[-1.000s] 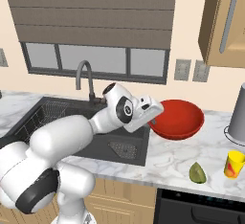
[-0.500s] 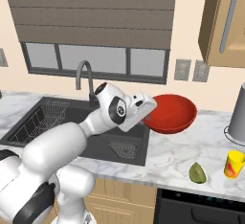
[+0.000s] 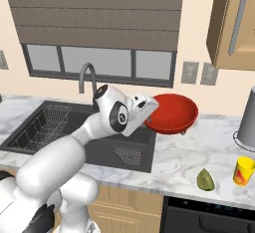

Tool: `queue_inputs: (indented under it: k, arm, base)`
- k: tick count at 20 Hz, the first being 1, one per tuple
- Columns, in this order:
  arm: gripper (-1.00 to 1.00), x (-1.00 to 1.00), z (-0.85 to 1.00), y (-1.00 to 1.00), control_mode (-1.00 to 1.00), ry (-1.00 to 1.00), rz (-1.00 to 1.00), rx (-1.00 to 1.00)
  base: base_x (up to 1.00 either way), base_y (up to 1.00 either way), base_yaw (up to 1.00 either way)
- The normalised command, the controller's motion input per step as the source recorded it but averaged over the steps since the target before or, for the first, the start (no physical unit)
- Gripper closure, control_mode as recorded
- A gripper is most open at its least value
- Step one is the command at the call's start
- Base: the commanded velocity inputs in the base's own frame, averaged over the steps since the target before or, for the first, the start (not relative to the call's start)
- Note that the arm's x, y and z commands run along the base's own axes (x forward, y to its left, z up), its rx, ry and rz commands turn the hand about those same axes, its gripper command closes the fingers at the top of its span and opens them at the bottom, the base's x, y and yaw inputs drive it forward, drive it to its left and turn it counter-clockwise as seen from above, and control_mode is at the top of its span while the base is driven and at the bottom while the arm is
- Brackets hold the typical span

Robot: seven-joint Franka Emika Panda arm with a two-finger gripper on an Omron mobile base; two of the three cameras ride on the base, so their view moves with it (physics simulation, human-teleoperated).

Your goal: Remove the sweet potato and lemon wedge from the sink. Then move the bowl and cup from the counter to the sink for washing.

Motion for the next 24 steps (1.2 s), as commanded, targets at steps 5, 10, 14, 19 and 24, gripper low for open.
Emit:
queue_inputs:
  k: [5,10,14,19,24]
  arm:
    - [1.0,-0.06,0.08,0.19,-1.0,0.06,0.13,0.0]
    - [1.0,-0.07,0.03,0.2,-1.0,0.07,0.12,0.0]
    - [1.0,-0.07,0.03,0.18,-1.0,0.06,0.11,0.0]
    - [1.0,-0.06,0.02,0.18,-1.0,0.02,0.09,0.02]
    - [1.0,-0.02,0.0,0.18,-1.0,0.0,0.07,0.08]
  base:
    - [0.0,0.0,0.0]
    - [0.0,0.0,0.0]
    - [0.0,0.0,0.0]
    - [0.0,0.0,0.0]
    - [0.0,0.0,0.0]
